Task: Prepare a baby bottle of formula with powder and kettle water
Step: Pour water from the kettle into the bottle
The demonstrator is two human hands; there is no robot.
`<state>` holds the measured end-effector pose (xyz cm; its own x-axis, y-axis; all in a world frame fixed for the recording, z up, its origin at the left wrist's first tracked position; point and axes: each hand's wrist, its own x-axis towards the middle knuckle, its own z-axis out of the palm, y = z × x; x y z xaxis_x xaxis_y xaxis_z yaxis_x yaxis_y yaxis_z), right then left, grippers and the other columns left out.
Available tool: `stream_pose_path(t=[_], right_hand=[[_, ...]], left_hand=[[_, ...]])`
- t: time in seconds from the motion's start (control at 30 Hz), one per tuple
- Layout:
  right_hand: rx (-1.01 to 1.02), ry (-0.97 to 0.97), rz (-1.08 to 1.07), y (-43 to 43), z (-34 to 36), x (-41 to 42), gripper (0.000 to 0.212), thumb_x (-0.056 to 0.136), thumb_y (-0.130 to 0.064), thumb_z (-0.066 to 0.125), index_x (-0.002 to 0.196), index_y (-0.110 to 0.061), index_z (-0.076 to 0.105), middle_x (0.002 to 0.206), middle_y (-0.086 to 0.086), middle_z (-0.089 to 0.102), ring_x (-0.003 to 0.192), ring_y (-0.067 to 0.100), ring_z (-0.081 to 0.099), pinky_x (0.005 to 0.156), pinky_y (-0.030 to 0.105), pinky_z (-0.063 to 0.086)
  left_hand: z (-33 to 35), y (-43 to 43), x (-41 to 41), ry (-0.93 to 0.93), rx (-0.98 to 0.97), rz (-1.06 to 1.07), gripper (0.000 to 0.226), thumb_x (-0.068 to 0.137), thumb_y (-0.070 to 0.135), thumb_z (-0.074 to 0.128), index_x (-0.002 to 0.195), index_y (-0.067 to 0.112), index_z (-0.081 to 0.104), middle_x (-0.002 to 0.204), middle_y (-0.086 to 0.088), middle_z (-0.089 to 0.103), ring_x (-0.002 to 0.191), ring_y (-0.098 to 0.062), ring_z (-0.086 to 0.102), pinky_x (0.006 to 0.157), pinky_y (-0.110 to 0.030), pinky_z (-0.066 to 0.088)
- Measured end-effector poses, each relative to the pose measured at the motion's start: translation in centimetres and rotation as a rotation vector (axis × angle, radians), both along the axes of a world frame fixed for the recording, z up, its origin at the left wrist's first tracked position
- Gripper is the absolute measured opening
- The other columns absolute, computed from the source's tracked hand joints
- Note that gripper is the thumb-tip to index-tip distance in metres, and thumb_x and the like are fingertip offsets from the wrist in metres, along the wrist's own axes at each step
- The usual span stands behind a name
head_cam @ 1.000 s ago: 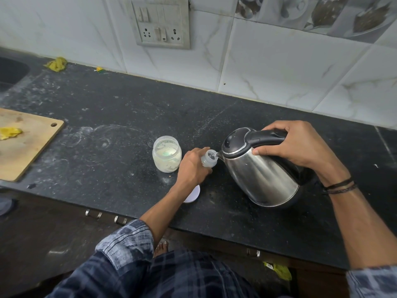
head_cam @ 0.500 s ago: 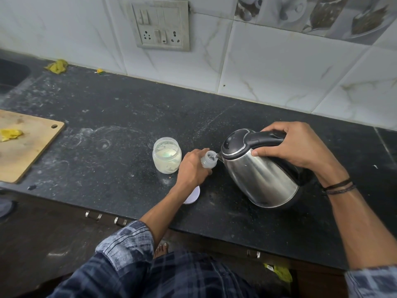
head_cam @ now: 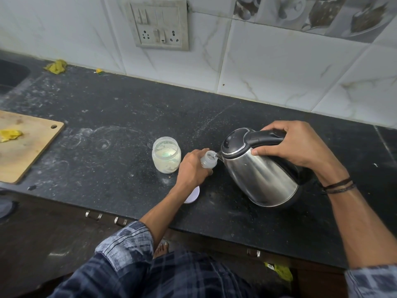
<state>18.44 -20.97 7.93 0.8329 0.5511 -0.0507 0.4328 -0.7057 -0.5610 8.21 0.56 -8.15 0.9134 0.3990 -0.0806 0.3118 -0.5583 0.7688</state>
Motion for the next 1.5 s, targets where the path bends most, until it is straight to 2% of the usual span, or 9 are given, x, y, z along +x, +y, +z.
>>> stream_pose_path(t=[0.17,0.57,0.8,0.93,1.07,1.2,1.33,1.4,1.5], right_hand=[[-0.008,-0.011,0.006,0.1,-0.1,0.1,0.044,0.057,-0.058,0.093,0.093,-0.04,0.075,0.085,-0.019,0.074,0.084,0.007,0.068,0.081,0.04,0.057],[0.054,0.014,-0.023,-1.5,-0.5,0.4,0.042,0.055,-0.056,0.094,0.091,-0.042,0.075,0.081,-0.022,0.072,0.082,0.009,0.068,0.078,0.036,0.054],[0.1,0.018,-0.049,-2.7,-0.7,0.2,0.05,0.05,-0.063,0.091,0.093,-0.043,0.076,0.082,-0.019,0.073,0.084,0.012,0.069,0.078,0.036,0.053],[0.15,0.024,-0.058,-3.4,-0.9,-0.2,0.046,0.053,-0.056,0.094,0.093,-0.04,0.076,0.085,-0.021,0.073,0.085,0.009,0.07,0.079,0.034,0.053],[0.249,0.02,-0.079,-4.8,-1.1,-0.9,0.044,0.051,-0.051,0.092,0.09,-0.041,0.075,0.089,-0.023,0.074,0.083,0.0,0.07,0.075,0.024,0.053],[0.388,-0.014,-0.17,-7.4,-2.3,-1.6,0.044,0.056,-0.037,0.096,0.096,-0.031,0.077,0.093,-0.018,0.076,0.084,0.001,0.072,0.075,0.016,0.055],[0.544,-0.062,-0.297,-10.0,-4.2,-2.9,0.044,0.06,-0.027,0.095,0.099,-0.031,0.076,0.087,-0.02,0.076,0.063,-0.003,0.066,0.055,0.007,0.047],[0.622,-0.093,-0.349,-10.9,-5.3,-3.8,0.042,0.061,-0.027,0.094,0.098,-0.033,0.075,0.085,-0.019,0.075,0.058,-0.004,0.063,0.054,0.006,0.046],[0.707,-0.152,-0.433,-12.0,-6.7,-5.2,0.042,0.061,-0.029,0.092,0.099,-0.035,0.074,0.088,-0.017,0.076,0.06,-0.003,0.063,0.058,0.008,0.049]], left_hand=[[0.1,-0.1,-0.1,-0.004,-0.009,0.002,0.056,0.07,0.013,0.083,0.123,0.023,0.066,0.114,-0.002,0.065,0.103,-0.022,0.058,0.087,-0.037,0.047],[0.0,-0.8,-0.1,-0.028,-0.147,0.045,0.062,0.067,0.019,0.083,0.125,0.033,0.066,0.115,0.007,0.066,0.103,-0.018,0.061,0.094,-0.04,0.05],[0.2,-1.4,0.1,-0.049,-0.211,0.05,0.062,0.065,0.018,0.083,0.122,0.034,0.067,0.113,0.007,0.068,0.102,-0.019,0.064,0.095,-0.042,0.051],[0.2,-1.7,0.3,-0.057,-0.228,0.046,0.063,0.064,0.018,0.084,0.122,0.034,0.067,0.114,0.008,0.068,0.103,-0.017,0.065,0.096,-0.041,0.051],[0.1,-2.0,0.2,-0.064,-0.253,0.049,0.062,0.064,0.016,0.085,0.12,0.033,0.067,0.113,0.01,0.069,0.104,-0.015,0.065,0.098,-0.039,0.05],[-0.1,-2.3,0.0,-0.054,-0.269,0.054,0.06,0.065,0.016,0.085,0.119,0.033,0.066,0.111,0.013,0.069,0.103,-0.013,0.065,0.098,-0.037,0.051],[-0.6,-2.5,0.0,-0.055,-0.263,0.044,0.059,0.064,0.017,0.087,0.116,0.036,0.065,0.11,0.015,0.068,0.102,-0.01,0.065,0.097,-0.036,0.052],[-0.9,-2.6,0.0,-0.052,-0.261,0.04,0.059,0.064,0.019,0.088,0.114,0.038,0.064,0.111,0.015,0.068,0.103,-0.01,0.065,0.096,-0.037,0.053],[-1.1,-2.8,0.2,-0.049,-0.247,0.024,0.059,0.064,0.019,0.088,0.114,0.037,0.064,0.111,0.015,0.068,0.103,-0.01,0.065,0.097,-0.038,0.053]])
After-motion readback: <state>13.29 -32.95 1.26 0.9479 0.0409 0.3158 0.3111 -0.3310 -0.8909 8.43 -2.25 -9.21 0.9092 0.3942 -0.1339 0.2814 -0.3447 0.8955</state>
